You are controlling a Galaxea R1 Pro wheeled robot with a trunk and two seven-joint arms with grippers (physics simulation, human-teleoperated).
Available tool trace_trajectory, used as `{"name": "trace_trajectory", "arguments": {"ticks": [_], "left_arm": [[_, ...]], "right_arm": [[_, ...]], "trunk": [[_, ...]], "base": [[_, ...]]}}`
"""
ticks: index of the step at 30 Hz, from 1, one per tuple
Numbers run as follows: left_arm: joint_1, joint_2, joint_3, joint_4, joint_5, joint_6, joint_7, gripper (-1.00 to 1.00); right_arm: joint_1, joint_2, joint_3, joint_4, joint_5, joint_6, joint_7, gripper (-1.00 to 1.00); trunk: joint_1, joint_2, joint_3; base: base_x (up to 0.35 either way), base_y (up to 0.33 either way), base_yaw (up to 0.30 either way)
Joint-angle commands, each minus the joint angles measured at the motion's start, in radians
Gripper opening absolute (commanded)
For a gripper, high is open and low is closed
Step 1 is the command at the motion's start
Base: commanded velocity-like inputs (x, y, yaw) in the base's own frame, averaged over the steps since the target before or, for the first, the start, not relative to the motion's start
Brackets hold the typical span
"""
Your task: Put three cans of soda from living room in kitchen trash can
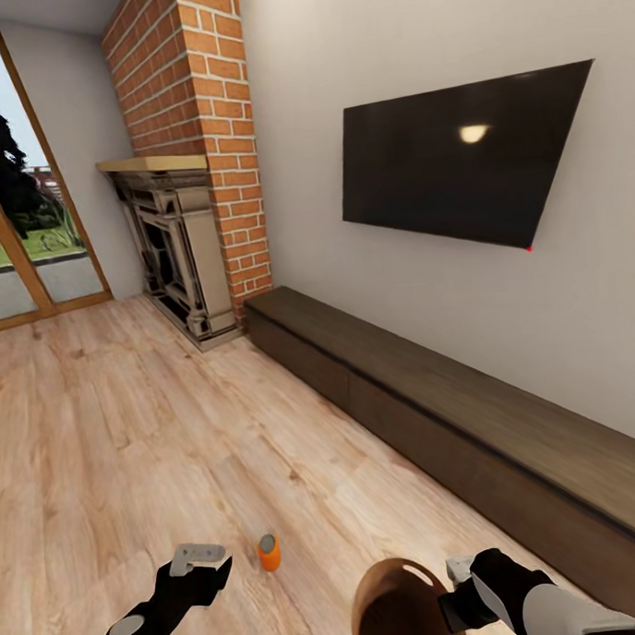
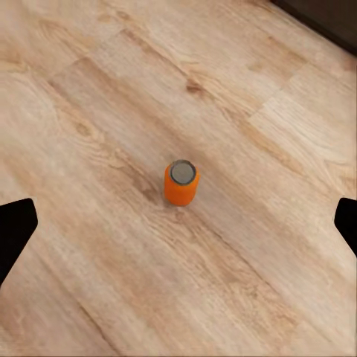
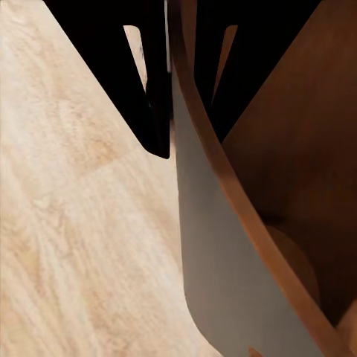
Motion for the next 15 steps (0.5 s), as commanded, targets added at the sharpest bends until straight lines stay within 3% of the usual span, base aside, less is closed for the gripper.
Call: {"name": "trace_trajectory", "arguments": {"ticks": [1, 11, 15], "left_arm": [[0.0, 0.0, -0.002, 0.004, 0.0, -0.001, -0.002, 1.0], [-0.001, 0.002, -0.006, 0.031, 0.002, -0.024, -0.006, 1.0], [-0.001, 0.001, -0.006, 0.032, 0.002, -0.03, -0.006, 1.0]], "right_arm": [[0.0, 0.0, -0.007, 0.0, -0.012, 0.002, 0.006, -1.0], [0.0, -0.001, -0.009, 0.0, -0.015, -0.002, 0.006, -1.0], [0.0, -0.002, -0.01, 0.001, -0.016, -0.066, 0.022, -1.0]], "trunk": [[0.0, 0.0, 0.0], [0.0, 0.0, 0.0], [0.0, 0.0, 0.0]], "base": [[0.289, 0.11, -0.03], [0.224, 0.029, -0.153], [0.187, 0.002, -0.05]]}}
